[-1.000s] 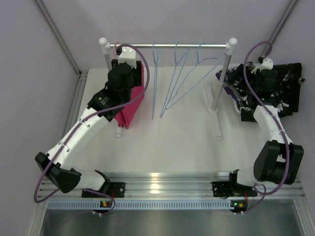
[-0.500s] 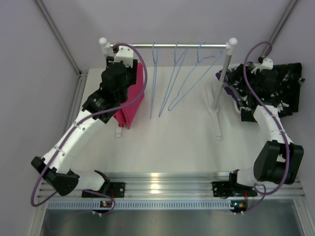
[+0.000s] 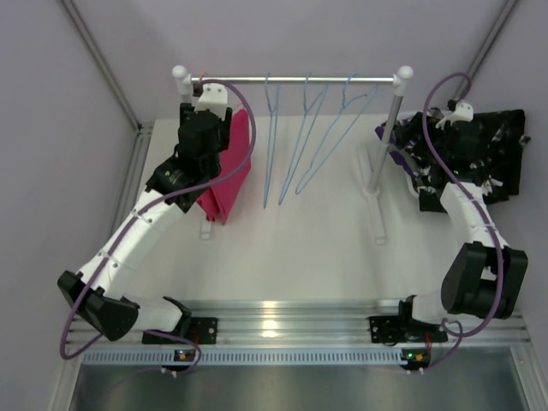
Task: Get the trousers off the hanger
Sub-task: Pick up the hanger from the clothesline, then remove the trousers from the hanger.
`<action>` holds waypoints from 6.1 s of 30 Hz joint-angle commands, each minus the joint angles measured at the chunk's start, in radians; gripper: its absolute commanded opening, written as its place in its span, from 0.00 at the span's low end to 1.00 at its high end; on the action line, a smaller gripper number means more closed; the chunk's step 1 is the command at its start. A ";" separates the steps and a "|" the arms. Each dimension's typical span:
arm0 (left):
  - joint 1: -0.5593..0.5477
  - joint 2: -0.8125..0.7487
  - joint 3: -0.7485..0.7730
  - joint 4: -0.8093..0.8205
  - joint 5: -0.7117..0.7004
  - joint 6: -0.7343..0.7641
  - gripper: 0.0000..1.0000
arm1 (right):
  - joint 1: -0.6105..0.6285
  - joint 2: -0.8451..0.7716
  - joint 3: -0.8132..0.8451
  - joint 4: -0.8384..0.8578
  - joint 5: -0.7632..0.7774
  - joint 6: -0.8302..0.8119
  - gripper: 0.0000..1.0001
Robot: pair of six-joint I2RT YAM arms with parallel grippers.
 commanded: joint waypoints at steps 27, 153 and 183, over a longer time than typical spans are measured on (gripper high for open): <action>0.034 0.039 -0.001 0.014 0.102 -0.063 0.20 | 0.019 0.006 -0.002 0.044 -0.017 -0.025 0.99; -0.052 -0.084 0.284 -0.150 0.255 -0.188 0.00 | 1.174 -0.416 0.200 -0.265 0.472 -0.229 0.99; -0.320 -0.027 0.319 -0.029 -0.148 -0.020 0.00 | 1.355 0.014 0.363 -0.187 0.497 -0.275 0.99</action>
